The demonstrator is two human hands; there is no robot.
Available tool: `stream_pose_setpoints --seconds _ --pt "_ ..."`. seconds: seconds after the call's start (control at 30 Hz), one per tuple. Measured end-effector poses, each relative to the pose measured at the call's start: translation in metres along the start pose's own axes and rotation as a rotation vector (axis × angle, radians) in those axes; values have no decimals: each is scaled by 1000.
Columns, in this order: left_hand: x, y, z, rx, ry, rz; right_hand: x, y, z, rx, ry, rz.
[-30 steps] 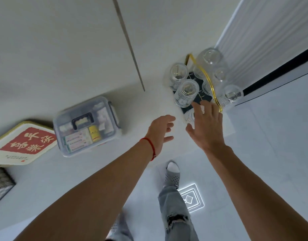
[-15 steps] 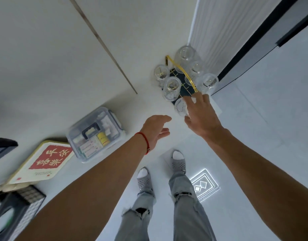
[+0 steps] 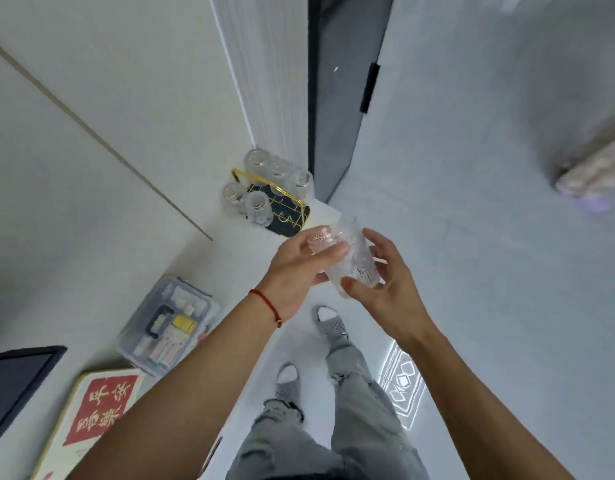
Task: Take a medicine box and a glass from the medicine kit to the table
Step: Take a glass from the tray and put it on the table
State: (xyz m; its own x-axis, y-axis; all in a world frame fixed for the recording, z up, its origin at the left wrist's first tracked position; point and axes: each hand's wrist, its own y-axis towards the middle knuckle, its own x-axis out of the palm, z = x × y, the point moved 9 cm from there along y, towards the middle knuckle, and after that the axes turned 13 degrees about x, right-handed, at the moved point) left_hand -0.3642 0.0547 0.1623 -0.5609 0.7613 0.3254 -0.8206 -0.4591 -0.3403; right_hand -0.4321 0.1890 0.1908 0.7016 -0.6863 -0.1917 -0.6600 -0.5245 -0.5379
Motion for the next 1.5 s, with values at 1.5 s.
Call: stream_pose_setpoints --seconds 1.5 --pt "972 -588 -552 -167 948 -2011 -625 -780 635 699 781 1816"
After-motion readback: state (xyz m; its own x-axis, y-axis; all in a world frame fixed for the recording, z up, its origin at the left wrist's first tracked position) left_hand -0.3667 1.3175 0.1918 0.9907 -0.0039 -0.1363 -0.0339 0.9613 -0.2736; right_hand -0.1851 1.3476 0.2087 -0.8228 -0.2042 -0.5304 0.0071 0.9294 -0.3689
